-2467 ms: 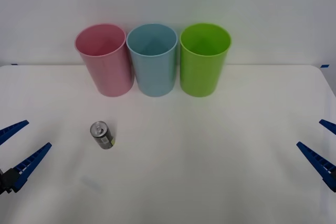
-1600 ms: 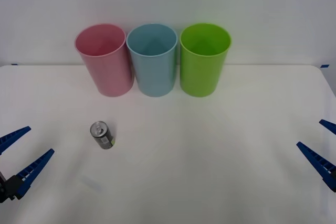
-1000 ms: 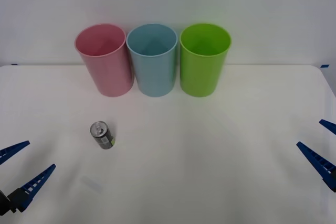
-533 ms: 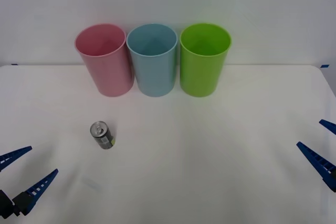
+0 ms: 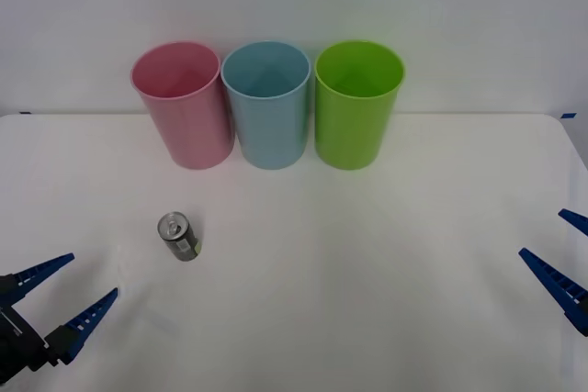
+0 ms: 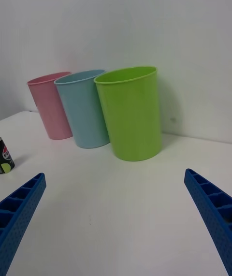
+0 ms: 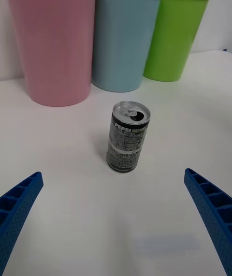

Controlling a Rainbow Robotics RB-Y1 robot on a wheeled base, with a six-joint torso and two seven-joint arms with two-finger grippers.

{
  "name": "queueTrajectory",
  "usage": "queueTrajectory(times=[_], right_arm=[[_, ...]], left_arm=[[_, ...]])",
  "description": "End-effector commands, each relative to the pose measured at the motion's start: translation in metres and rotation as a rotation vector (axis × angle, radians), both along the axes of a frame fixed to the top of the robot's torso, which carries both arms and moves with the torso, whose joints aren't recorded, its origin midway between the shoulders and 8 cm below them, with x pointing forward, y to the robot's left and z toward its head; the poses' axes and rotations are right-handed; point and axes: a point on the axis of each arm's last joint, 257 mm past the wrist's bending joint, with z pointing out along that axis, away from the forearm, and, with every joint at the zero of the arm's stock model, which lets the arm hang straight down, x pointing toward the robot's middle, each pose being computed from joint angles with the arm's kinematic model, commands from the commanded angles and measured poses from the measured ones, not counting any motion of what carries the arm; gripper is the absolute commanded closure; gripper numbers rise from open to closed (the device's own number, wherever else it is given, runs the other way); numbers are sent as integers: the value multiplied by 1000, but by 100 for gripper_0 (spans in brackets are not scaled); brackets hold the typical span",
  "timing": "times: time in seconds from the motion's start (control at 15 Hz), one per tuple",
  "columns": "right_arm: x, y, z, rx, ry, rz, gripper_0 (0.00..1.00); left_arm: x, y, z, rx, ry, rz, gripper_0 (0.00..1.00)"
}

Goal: Grasp the object on the table and drop it into the matching bin: aluminum can to the light blue bin, PET bottle to the pink bin.

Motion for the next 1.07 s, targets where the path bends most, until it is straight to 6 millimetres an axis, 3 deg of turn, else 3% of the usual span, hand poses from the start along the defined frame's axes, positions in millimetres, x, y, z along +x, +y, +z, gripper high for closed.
queueTrajectory(times=[0.07,1.07], right_arm=[[0,0,0,0,0,0,0],[0,0,0,0,0,0,0]], left_arm=[[5,-10,-4,-13,-5,2,0],[43,-32,-34,36,-42,-4,0]])
